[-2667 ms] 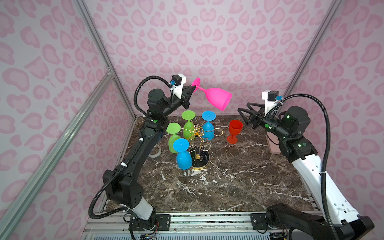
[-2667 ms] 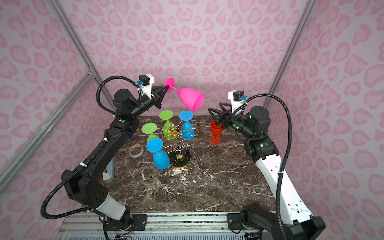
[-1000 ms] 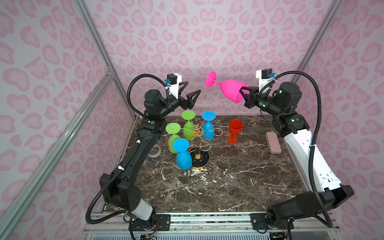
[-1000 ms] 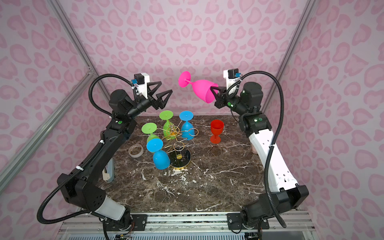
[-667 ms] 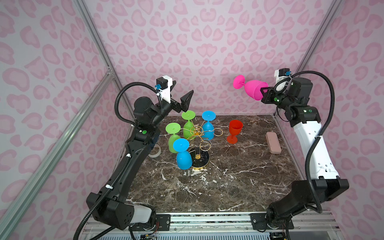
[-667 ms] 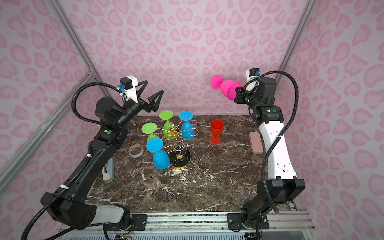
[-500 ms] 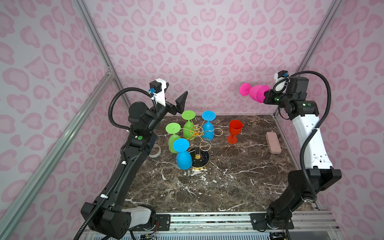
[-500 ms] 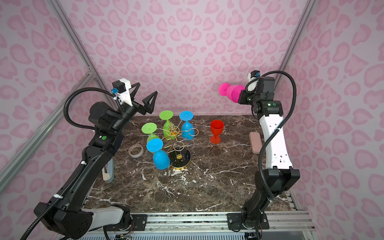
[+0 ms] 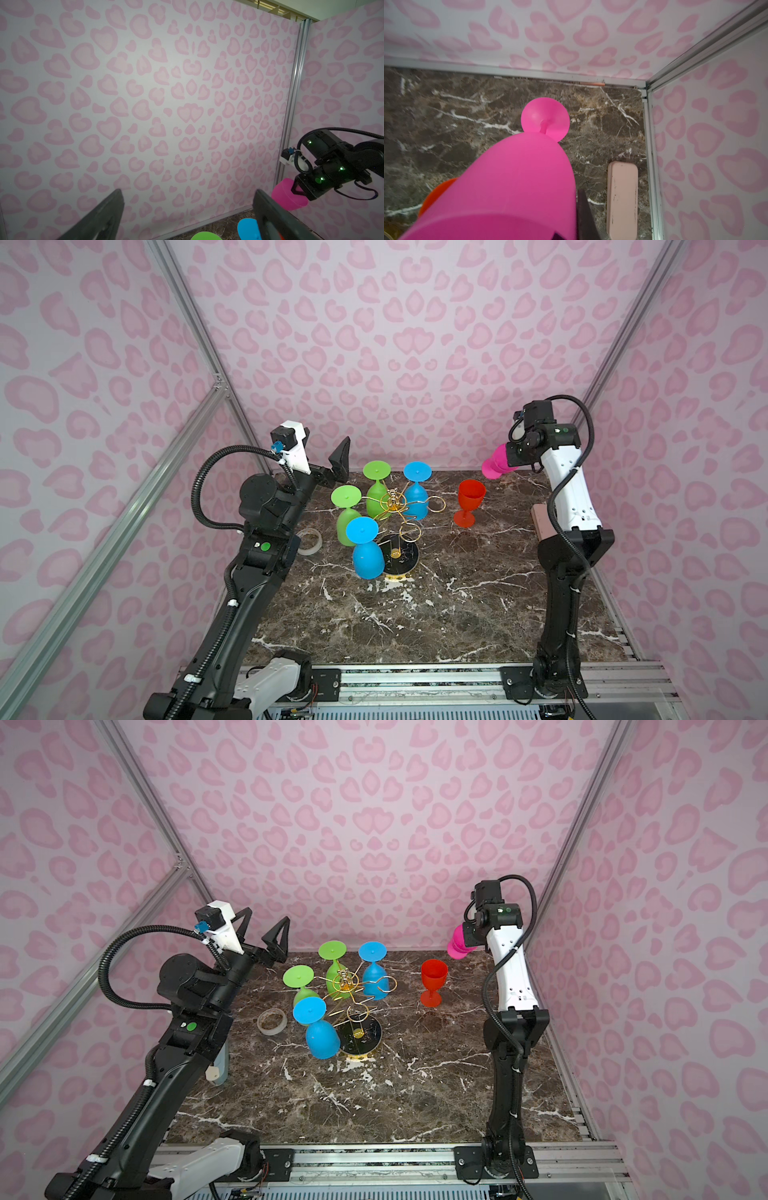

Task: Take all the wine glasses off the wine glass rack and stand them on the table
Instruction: 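Carry the pink glass toward the red glass while the left arm withdraws, then lower the pink glass upright beside the red glass and open the right gripper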

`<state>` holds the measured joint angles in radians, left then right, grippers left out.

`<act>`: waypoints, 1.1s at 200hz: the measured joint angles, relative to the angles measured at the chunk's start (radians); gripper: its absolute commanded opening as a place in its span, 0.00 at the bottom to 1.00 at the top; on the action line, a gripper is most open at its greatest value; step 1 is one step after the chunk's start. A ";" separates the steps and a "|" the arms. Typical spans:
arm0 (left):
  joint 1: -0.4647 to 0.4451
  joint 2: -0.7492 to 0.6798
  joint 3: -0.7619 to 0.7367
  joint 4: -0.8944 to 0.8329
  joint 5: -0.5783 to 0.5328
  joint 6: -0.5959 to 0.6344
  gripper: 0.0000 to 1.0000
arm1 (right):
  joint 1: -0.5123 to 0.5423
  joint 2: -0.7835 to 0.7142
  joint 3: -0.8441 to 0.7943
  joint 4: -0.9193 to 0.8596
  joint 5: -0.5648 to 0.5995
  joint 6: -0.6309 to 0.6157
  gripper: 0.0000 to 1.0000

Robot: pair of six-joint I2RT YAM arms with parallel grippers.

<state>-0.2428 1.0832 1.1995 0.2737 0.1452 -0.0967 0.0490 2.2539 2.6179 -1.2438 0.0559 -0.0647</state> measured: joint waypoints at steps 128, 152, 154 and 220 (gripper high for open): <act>0.000 -0.032 -0.023 -0.026 0.031 -0.016 0.97 | -0.009 0.108 -0.043 -0.111 0.002 -0.059 0.00; 0.001 -0.030 -0.021 -0.034 0.040 -0.027 0.98 | -0.016 0.122 -0.037 -0.111 -0.004 -0.059 0.00; 0.000 -0.029 -0.021 -0.034 0.040 -0.027 0.97 | -0.016 0.124 -0.037 -0.111 -0.004 -0.058 0.00; 0.000 -0.015 -0.011 -0.039 0.057 -0.052 0.98 | -0.019 0.157 -0.037 -0.111 -0.030 -0.058 0.10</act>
<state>-0.2424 1.0679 1.1889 0.2344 0.2020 -0.1490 0.0299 2.4107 2.5809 -1.3544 0.0257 -0.1230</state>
